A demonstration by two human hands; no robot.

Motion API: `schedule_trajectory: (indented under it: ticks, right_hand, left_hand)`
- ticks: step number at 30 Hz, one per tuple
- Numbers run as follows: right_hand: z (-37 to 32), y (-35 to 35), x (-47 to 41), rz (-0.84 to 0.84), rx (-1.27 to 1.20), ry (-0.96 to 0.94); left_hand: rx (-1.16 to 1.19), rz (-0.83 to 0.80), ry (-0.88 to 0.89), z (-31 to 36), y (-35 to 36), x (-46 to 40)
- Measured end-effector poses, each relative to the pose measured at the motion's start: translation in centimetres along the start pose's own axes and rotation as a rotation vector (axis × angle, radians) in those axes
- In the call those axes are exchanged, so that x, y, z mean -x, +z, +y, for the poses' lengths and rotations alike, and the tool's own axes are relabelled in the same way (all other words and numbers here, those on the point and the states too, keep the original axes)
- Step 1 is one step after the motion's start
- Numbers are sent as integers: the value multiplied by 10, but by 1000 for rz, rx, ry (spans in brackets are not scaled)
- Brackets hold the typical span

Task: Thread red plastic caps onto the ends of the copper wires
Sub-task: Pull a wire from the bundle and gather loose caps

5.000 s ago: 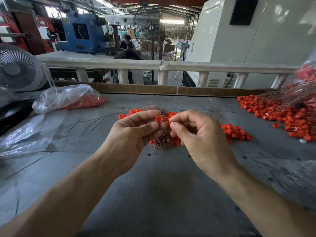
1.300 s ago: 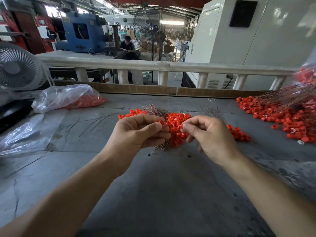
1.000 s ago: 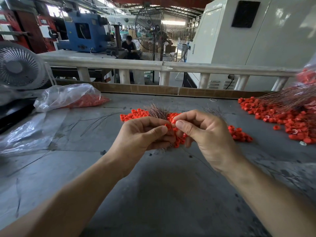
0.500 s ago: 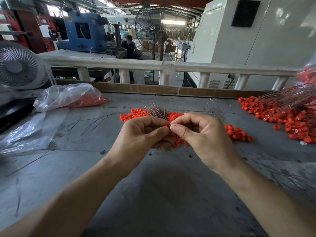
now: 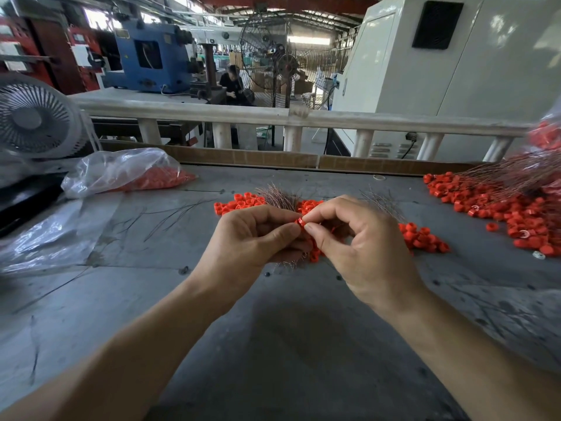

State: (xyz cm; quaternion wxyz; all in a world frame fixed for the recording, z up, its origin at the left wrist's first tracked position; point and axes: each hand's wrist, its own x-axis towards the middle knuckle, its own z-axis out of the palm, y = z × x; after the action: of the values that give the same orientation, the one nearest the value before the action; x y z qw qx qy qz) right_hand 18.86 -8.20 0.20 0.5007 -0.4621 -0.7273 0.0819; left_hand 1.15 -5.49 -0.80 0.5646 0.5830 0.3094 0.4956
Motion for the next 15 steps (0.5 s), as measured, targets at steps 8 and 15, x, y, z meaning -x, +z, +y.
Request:
schedule_trajectory:
  ticks: [8, 15]
  right_hand:
    - [0, -1, 0, -21, 89, -107]
    - [3, -1, 1, 6, 201, -204]
  left_hand:
    - [-40, -1, 16, 0, 0, 1]
    - [32, 15, -30, -1, -1, 0]
